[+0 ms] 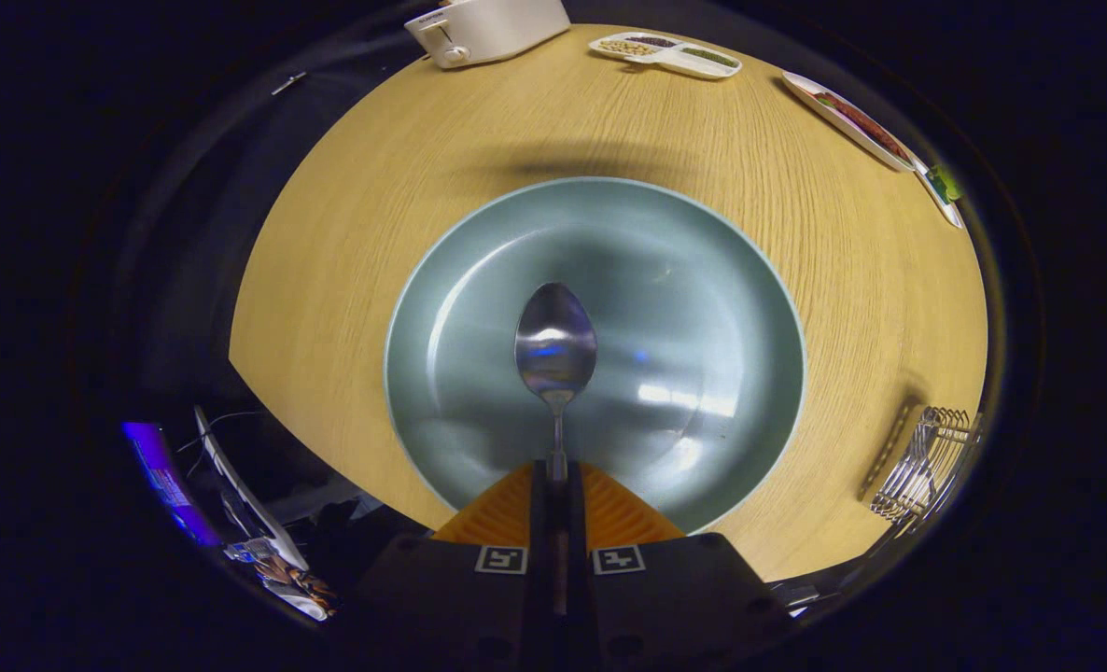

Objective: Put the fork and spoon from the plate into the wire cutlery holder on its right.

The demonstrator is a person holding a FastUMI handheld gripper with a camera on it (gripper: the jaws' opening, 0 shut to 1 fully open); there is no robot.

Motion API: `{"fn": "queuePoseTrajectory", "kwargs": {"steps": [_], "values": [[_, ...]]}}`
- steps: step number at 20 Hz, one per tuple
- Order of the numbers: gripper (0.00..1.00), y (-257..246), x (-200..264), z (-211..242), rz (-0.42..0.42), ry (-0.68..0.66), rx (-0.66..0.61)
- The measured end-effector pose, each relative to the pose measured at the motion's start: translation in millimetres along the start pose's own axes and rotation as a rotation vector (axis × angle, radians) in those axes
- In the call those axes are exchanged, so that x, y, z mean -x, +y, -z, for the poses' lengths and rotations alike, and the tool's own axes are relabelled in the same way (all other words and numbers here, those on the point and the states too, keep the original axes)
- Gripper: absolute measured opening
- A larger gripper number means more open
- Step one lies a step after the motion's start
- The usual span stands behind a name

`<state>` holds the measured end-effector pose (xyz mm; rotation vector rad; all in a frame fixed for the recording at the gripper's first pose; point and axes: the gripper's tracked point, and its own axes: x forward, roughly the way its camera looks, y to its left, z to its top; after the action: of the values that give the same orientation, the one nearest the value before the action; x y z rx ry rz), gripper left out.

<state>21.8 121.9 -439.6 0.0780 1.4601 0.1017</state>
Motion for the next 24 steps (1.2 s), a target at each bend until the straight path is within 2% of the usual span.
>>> {"fn": "queuePoseTrajectory", "kwargs": {"steps": [7, 15, 20, 24], "values": [[0.11, -19, 72, -20, -0.077, -0.066, -0.018], [0.1, -46, 150, -5, -0.192, -0.075, -0.14], [0.1, -101, 208, 1, -0.159, -0.119, -0.177], [0.1, -148, 236, 18, -0.109, -0.117, -0.195]]}}
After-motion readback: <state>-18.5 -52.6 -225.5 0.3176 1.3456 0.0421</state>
